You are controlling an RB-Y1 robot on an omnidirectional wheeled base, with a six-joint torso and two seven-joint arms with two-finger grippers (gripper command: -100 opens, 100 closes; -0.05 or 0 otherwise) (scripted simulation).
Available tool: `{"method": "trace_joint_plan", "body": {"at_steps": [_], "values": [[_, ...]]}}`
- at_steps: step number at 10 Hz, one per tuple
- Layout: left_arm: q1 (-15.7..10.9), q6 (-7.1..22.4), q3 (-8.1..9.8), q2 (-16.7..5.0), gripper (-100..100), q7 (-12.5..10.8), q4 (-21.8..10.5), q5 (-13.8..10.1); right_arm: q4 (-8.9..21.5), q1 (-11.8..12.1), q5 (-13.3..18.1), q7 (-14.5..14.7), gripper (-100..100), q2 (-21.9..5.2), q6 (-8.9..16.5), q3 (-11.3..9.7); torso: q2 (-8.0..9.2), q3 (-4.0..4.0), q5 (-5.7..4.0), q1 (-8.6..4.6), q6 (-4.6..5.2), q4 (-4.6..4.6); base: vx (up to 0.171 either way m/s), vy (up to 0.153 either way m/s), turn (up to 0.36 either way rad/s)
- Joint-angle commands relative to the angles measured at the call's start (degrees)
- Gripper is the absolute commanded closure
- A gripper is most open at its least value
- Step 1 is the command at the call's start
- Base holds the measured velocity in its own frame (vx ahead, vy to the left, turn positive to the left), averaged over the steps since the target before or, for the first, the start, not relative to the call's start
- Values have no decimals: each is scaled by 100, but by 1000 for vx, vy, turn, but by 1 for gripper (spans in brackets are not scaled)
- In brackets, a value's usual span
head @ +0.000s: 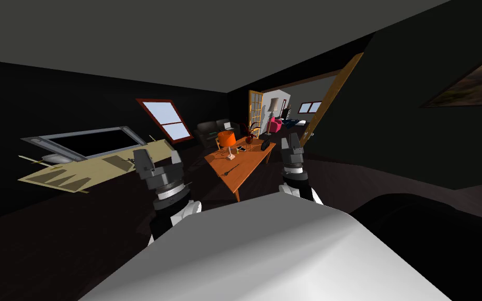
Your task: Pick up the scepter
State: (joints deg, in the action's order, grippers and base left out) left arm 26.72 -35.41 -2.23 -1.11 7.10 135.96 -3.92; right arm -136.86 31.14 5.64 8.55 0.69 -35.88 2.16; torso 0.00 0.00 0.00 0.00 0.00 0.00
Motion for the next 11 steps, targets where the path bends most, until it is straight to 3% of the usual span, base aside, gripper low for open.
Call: {"method": "trace_joint_plan", "body": {"at_steps": [1,6,9,10,11], "values": [[-112,141,72,-233,-100,-85,-75,23,0,0,0,0,0,0,0,0,0,0,0,0,0,0,-31,-16,-8],[-609,837,436,-679,-100,-449,-509,58,0,-1,0,0,0,1,0,-1,32,19,-4,-18,1,7,-78,-46,-30],[-1018,1381,777,-874,-100,-734,-967,26,0,-1,0,0,0,1,0,-1,32,19,-4,-18,1,7,-84,-55,-74],[-1018,1474,777,-874,-100,-734,-967,26,0,-1,0,0,0,1,0,-1,29,17,-4,-19,2,7,-44,-38,-32],[-1163,1696,907,-930,-100,-833,-1155,1,0,0,0,0,0,0,0,0,20,12,-4,-14,-1,5,-32,-37,-55]]}}
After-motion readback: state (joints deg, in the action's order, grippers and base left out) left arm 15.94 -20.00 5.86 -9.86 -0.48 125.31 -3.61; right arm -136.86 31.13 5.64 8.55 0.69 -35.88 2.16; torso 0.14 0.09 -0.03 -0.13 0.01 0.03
